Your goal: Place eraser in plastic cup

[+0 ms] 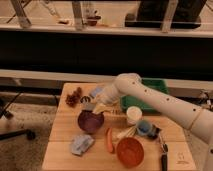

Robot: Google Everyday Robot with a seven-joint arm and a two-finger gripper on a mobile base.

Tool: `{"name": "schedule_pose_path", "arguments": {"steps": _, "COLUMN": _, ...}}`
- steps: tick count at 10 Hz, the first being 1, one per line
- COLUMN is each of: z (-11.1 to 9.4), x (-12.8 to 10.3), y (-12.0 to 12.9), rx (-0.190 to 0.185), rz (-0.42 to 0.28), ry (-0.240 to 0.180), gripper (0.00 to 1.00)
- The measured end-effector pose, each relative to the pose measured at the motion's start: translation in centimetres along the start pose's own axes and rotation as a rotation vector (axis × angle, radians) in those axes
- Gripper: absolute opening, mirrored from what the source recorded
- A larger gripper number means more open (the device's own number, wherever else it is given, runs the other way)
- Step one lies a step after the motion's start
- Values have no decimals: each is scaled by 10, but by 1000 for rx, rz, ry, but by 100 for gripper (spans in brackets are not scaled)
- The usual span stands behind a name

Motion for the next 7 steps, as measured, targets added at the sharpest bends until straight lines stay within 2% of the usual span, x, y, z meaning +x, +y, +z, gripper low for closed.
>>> {"name": "schedule_pose_path", "arguments": {"steps": 7, "z": -20, "x": 42, "y": 5, "rx": 11, "rz": 43, "ry": 19, "gripper": 0}}
